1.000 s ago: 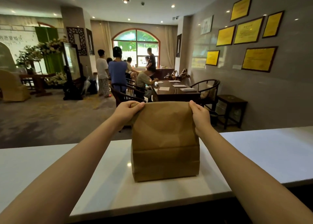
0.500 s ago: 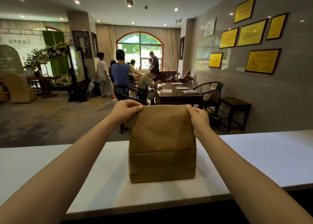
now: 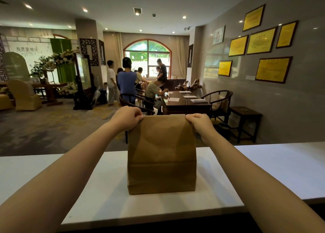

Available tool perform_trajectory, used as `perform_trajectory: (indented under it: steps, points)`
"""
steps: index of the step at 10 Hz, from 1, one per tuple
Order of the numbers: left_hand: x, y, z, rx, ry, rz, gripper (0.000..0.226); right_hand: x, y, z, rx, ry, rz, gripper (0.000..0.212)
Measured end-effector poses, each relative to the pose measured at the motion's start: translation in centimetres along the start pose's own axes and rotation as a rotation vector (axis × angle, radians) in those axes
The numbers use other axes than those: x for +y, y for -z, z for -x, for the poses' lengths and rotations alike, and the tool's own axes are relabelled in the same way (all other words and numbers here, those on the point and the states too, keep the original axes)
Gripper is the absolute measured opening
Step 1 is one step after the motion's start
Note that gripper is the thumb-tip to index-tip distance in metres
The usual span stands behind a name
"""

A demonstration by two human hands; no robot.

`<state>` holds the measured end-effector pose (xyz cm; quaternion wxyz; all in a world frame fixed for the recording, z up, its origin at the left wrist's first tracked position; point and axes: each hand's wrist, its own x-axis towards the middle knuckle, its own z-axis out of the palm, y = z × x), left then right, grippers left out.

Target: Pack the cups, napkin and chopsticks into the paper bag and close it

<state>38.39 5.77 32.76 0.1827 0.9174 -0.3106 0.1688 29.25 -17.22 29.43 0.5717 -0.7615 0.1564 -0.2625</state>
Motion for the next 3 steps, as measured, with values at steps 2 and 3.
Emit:
perform_trajectory:
  steps: [2, 3]
  points:
    - [0.4, 0.4, 0.0, -0.045, 0.021, -0.102, 0.034, -0.9, 0.8, -0.2, -0.068, 0.061, 0.167, 0.025]
    - [2.1, 1.1, -0.4, -0.006, 0.05, -0.08, 0.05, -3.3, 2.9, 0.3, -0.106, 0.114, 0.261, 0.055]
